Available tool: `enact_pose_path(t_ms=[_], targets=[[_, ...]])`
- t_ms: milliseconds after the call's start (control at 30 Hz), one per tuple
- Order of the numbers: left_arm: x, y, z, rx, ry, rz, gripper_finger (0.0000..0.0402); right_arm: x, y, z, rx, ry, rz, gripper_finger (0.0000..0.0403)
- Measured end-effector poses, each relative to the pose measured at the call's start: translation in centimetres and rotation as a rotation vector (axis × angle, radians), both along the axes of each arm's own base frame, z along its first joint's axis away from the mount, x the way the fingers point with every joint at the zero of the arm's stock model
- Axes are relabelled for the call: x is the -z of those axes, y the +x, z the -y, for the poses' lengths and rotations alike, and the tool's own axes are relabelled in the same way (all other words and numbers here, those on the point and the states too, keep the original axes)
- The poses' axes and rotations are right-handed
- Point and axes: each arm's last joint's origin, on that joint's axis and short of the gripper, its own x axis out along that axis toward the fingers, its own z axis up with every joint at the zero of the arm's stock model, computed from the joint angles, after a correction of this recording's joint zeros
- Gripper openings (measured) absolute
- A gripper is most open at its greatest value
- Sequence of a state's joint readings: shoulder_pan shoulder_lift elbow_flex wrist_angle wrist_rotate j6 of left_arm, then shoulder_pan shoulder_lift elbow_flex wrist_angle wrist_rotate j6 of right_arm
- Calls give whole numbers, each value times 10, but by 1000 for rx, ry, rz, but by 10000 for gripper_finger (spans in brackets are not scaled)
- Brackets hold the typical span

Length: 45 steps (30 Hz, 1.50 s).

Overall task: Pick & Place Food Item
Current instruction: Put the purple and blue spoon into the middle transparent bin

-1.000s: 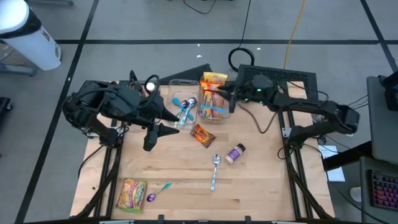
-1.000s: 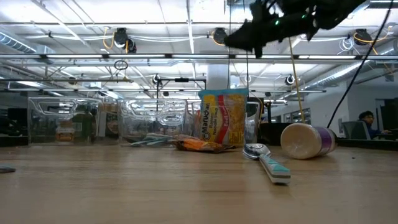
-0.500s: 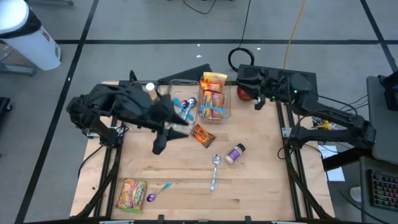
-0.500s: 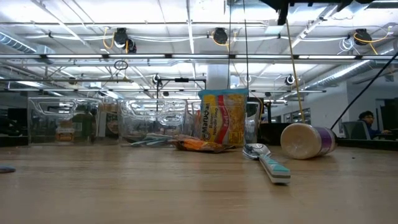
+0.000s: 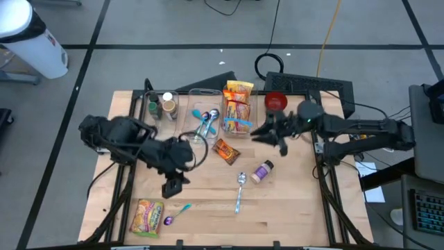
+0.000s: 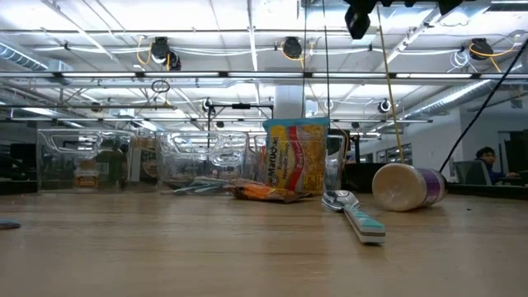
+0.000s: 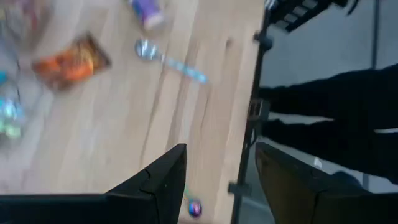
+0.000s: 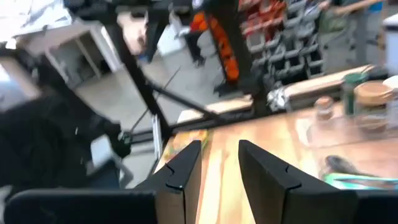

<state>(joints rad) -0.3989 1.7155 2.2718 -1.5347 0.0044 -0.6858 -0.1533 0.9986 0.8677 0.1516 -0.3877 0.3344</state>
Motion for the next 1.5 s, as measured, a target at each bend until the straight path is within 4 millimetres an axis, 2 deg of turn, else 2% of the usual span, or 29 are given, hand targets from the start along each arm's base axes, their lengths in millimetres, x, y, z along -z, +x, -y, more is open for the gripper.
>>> enact_pose_path(t_ms=[233,367,533,733,933,1133,1367,1500], targets=[[42,1,30,-68,6,-201,200,25,31,-33,-76,-40,-81,102],[73,2,42,-96,39,-301,200,37,46,-47,-126,-43,-90,102],[112,16,52,-134,18,-311,200,51,56,-55,-172,-34,-141,102],[158,29,63,-84,-42,-285,200,60,54,-56,-197,-20,-235,102],[195,24,51,-185,0,-410,200,70,49,-60,-215,-33,-351,102],[221,21,49,-178,-62,-490,200,78,44,-67,-243,-54,-436,102],[248,14,63,-239,-163,-495,200,83,41,-66,-240,-56,-497,102],[255,5,70,-281,-150,-516,200,86,39,-66,-221,-75,-530,102]])
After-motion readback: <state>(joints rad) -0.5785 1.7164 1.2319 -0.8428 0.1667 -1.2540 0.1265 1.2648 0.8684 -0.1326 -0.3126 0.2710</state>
